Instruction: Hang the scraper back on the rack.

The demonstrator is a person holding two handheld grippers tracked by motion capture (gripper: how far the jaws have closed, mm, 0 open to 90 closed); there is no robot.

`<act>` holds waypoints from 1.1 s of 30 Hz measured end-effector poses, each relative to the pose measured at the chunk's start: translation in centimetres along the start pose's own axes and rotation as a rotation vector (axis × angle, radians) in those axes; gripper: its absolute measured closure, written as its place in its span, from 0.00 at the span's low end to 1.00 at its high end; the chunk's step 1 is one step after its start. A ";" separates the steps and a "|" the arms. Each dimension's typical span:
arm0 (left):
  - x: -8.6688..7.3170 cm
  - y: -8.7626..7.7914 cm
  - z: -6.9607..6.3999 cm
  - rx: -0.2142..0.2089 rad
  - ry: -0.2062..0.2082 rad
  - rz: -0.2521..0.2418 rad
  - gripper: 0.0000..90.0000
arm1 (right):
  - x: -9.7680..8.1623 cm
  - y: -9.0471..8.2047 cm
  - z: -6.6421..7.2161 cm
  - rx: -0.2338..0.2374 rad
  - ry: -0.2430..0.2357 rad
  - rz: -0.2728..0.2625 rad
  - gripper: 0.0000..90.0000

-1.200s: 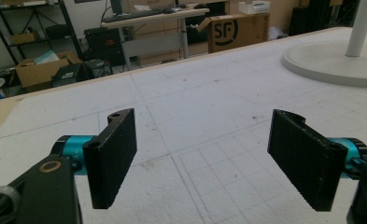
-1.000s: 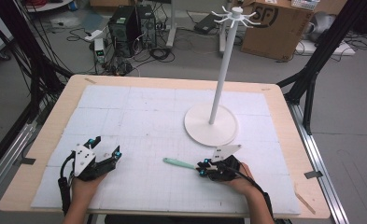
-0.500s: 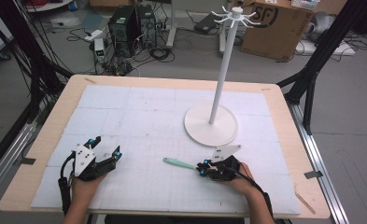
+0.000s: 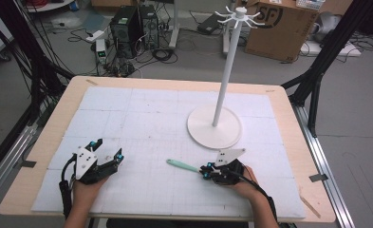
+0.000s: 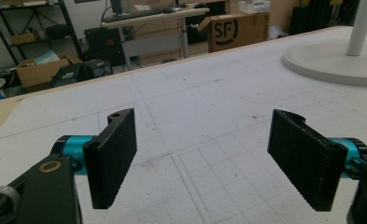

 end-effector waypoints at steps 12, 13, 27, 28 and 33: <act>0.0 0.0 0.0 -0.001 -0.002 0.000 0.27 | -0.1 -0.3 -0.1 -0.006 0.005 -0.028 0.92; 0.0 0.0 0.0 0.000 -0.002 0.000 0.27 | -0.1 -0.3 0.0 -0.003 0.010 -0.034 0.92; 0.0 0.0 0.0 0.000 -0.002 0.003 0.27 | -0.3 -1.1 -0.3 -0.028 0.039 -0.116 0.92; 0.0 0.0 0.0 0.001 -0.002 0.002 0.27 | -0.3 -1.2 -0.2 -0.029 0.044 -0.124 0.92; 0.0 0.0 0.0 -0.002 -0.002 0.001 0.27 | -0.4 -1.5 -0.3 -0.047 0.060 -0.151 0.92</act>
Point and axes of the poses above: each handheld gripper's, and its own axes: y roughly forward along the jaws, x roughly out of its top, z roughly to its left, the point moved 2 cm from there along y, roughly forward along the jaws, and after that the axes turned 4 degrees about y, right-handed, at the moved point
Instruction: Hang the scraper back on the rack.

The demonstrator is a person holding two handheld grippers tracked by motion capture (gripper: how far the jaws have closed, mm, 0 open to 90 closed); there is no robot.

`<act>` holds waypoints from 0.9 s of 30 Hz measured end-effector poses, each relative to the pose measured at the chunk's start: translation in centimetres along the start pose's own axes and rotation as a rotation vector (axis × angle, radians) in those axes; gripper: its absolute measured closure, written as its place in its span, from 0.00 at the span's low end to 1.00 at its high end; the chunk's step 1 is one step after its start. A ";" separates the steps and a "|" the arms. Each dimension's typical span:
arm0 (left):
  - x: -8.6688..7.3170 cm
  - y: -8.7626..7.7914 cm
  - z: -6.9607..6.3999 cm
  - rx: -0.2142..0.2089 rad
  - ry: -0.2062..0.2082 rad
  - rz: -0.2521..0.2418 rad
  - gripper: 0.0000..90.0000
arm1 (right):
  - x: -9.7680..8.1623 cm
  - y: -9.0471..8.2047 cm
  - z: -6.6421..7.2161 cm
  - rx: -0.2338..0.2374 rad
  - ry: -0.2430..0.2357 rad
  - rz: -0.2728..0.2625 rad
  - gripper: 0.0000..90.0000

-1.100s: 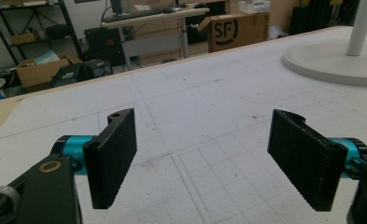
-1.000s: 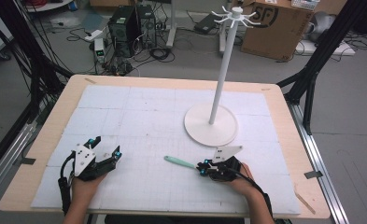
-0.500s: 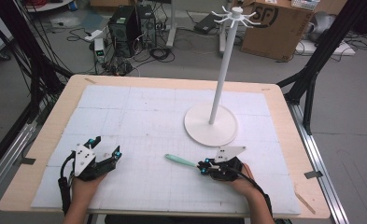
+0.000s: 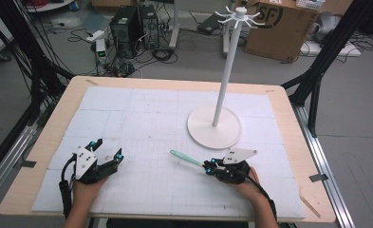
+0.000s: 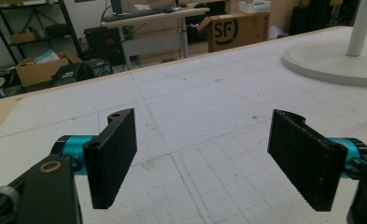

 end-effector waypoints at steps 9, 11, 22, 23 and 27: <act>0.0 0.0 0.0 0.000 0.000 0.000 0.27 | -0.2 -0.9 -0.2 -0.045 0.035 -0.100 0.91; 0.0 0.0 0.0 0.001 -0.001 -0.002 0.27 | -0.2 -1.0 -0.2 -0.055 0.042 -0.113 0.91; 0.0 0.0 -0.1 0.002 0.007 -0.001 0.27 | -0.6 -2.0 -0.6 -0.152 0.092 -0.227 0.92; 0.0 0.0 -0.1 0.002 0.010 0.000 0.27 | -0.6 -2.1 -0.6 -0.164 0.095 -0.229 0.92; 0.0 0.0 -0.1 0.004 0.016 0.002 0.27 | -0.7 -2.4 -0.8 -0.221 0.110 -0.255 0.92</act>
Point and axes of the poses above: each handheld gripper's, and its own axes: y roughly forward along the jaws, x roughly out of its top, z roughly to its left, the point moved 2 cm from there along y, roughly forward along the jaws, and after that the axes turned 4 degrees about y, right-handed, at the moved point
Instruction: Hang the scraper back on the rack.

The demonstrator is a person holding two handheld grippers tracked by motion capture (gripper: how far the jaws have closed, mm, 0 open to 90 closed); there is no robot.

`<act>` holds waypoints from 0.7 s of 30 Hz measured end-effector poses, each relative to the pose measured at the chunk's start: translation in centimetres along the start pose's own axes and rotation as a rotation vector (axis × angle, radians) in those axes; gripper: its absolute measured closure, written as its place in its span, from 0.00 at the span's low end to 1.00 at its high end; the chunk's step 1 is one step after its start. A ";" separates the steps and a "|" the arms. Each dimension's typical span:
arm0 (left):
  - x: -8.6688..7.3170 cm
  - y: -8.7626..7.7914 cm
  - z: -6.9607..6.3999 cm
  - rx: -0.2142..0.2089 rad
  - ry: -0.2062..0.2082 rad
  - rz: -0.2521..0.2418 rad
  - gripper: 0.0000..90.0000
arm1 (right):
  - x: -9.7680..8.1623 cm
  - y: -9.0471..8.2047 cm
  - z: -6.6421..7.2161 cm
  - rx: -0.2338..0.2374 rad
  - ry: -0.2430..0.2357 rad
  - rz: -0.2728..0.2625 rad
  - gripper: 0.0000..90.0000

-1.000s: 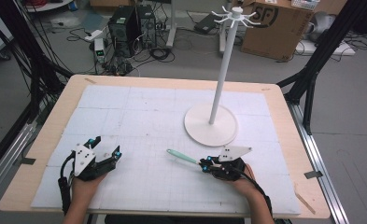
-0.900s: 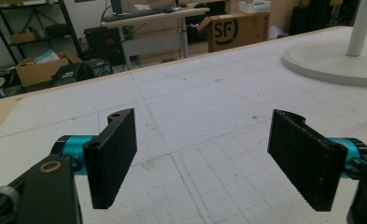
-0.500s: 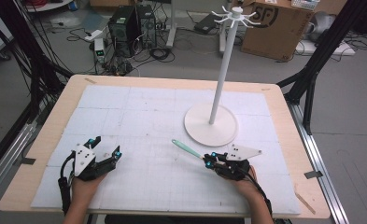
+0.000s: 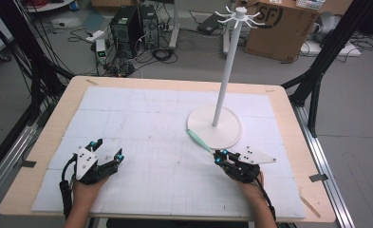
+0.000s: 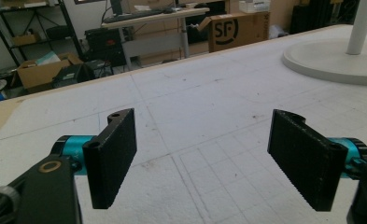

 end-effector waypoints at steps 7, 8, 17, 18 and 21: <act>0.0 0.0 0.0 0.000 -0.001 0.000 0.27 | 0.0 -0.8 -0.7 -0.103 0.037 -0.068 0.92; 0.0 0.0 0.0 0.000 -0.001 0.000 0.27 | 0.0 -1.0 -0.8 -0.115 0.051 -0.085 0.92; 0.0 0.0 0.0 0.000 -0.004 -0.001 0.27 | -0.1 -2.0 -1.4 -0.226 0.076 -0.159 0.92; 0.0 0.0 0.0 -0.001 -0.004 -0.001 0.27 | -0.1 -2.1 -1.5 -0.234 0.083 -0.166 0.91; 0.0 0.0 0.0 0.000 -0.004 -0.001 0.27 | -0.1 -2.7 -1.8 -0.262 0.105 -0.197 0.92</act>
Point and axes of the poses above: each handheld gripper's, and its own axes: y roughly forward along the jaws, x roughly out of its top, z roughly to its left, the point moved 2 cm from there along y, roughly forward along the jaws, and after that the axes turned 4 degrees about y, right-handed, at the moved point
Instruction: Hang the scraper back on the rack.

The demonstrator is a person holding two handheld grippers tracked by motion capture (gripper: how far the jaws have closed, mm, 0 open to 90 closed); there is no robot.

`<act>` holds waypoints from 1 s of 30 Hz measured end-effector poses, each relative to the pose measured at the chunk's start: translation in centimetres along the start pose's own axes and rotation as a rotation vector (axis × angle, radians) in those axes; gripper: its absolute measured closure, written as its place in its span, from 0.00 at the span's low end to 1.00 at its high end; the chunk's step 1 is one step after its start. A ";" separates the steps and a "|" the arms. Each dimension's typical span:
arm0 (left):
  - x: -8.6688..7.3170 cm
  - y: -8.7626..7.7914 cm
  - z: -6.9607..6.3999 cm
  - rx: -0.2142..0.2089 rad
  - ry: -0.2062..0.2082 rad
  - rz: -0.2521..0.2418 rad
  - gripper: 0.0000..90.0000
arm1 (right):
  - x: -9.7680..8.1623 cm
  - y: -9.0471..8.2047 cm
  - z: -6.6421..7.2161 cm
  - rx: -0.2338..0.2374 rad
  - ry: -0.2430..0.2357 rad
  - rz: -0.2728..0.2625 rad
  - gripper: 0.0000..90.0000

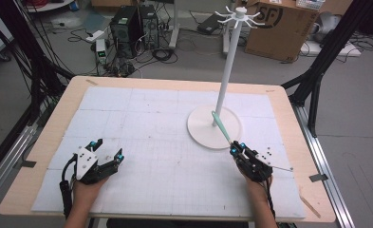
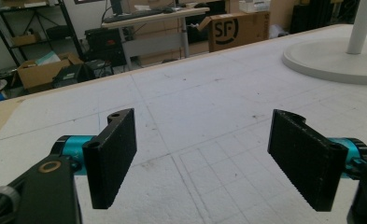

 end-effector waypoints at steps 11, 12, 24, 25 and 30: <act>0.0 0.0 0.0 0.000 0.000 0.000 0.27 | 0.3 -1.4 -1.1 -0.084 0.019 -0.098 0.91; 0.0 0.0 0.0 0.000 0.000 0.000 0.27 | 0.4 -1.5 -1.2 -0.083 0.027 -0.111 0.91; 0.0 0.0 0.0 0.000 0.003 0.000 0.27 | 1.7 -2.7 -1.7 -0.101 0.020 -0.198 0.91; 0.0 0.0 0.0 -0.003 0.006 -0.001 0.27 | 1.9 -2.8 -1.6 -0.101 0.016 -0.204 0.91; 0.0 0.0 -0.1 0.000 0.016 -0.004 0.27 | 2.9 -3.0 -1.2 -0.092 0.011 -0.242 0.91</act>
Point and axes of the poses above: each handheld gripper's, and its own axes: y roughly forward along the jaws, x roughly out of its top, z roughly to its left, the point moved 2 cm from there along y, roughly forward along the jaws, and after that the axes turned 4 degrees about y, right-handed, at the moved point
